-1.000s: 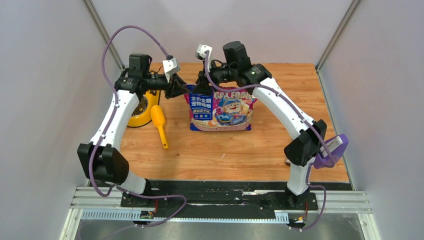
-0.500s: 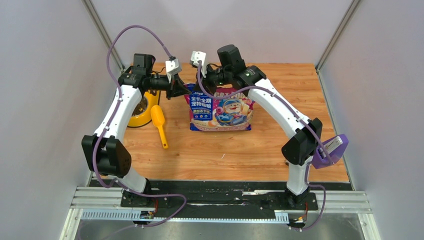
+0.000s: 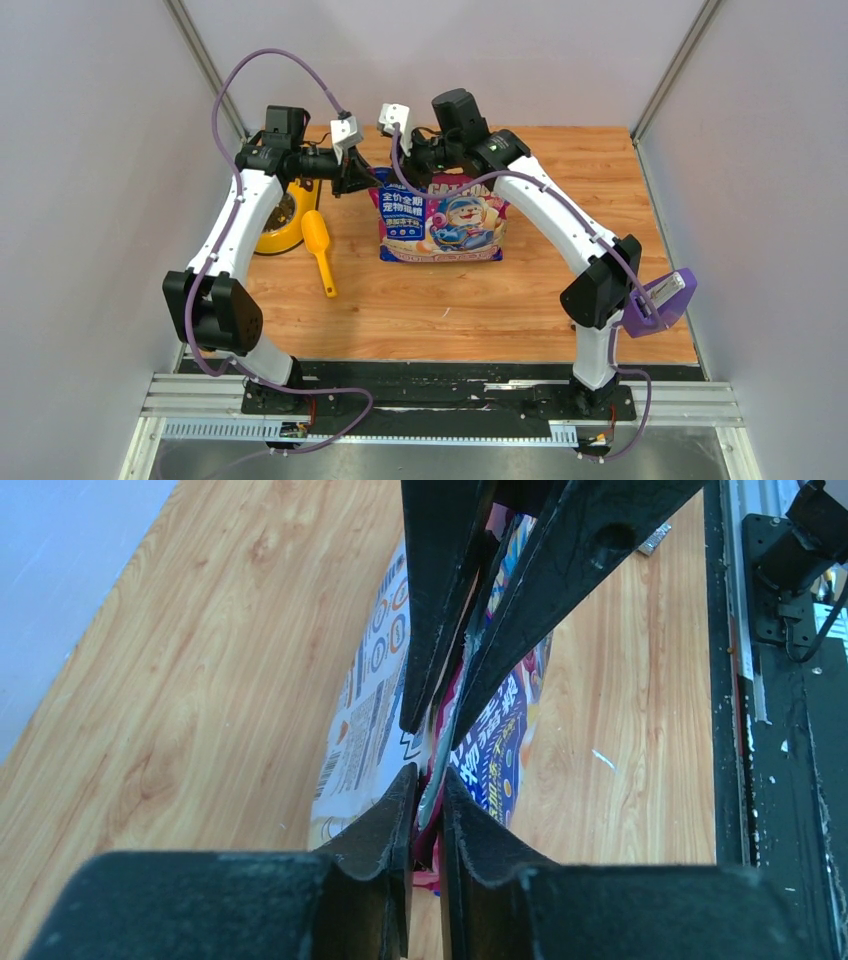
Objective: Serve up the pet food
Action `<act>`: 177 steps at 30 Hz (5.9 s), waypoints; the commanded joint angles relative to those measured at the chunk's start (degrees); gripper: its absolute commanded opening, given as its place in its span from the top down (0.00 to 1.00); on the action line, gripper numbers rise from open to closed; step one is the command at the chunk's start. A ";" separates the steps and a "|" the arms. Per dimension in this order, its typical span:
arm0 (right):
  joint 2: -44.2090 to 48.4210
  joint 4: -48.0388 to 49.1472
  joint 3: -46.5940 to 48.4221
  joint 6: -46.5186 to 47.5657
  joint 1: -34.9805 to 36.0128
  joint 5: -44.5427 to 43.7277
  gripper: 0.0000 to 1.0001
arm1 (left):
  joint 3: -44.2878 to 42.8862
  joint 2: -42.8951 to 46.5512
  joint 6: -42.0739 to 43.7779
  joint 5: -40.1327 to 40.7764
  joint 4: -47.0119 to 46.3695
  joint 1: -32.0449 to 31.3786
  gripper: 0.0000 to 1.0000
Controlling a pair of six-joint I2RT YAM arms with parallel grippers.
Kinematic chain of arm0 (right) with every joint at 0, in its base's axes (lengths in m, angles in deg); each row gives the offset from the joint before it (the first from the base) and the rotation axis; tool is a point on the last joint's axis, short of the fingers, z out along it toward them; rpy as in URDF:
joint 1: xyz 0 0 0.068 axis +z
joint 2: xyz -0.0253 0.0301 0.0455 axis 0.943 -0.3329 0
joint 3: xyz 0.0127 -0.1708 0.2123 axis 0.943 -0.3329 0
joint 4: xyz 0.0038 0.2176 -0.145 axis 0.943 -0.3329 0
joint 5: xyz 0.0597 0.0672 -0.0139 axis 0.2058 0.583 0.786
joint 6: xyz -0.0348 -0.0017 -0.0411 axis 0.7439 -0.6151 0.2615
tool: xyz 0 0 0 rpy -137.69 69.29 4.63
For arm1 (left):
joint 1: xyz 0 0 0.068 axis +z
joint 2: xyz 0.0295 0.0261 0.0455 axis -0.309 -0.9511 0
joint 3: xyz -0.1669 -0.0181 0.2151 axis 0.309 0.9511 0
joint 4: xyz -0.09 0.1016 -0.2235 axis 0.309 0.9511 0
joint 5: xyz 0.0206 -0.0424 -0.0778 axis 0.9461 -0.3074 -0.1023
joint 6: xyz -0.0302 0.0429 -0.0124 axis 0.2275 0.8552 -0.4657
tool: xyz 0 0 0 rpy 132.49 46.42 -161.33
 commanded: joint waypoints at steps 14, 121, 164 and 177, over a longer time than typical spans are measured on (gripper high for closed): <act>6.85 -1.62 -8.62 8.10 1.18 -15.92 1.00 | 3.12 6.08 -0.39 3.65 -8.36 2.44 1.00; 27.16 -8.99 -30.96 10.51 -12.23 -42.74 1.00 | 11.52 11.57 -5.15 5.06 -16.23 5.77 1.00; 3.81 1.29 1.89 -5.98 -1.51 1.61 0.67 | 9.42 8.63 -9.44 -2.79 -14.25 3.89 0.91; 0.00 7.32 1.27 -3.23 1.79 1.81 0.75 | 8.66 8.16 -8.47 -2.40 -14.14 3.95 0.91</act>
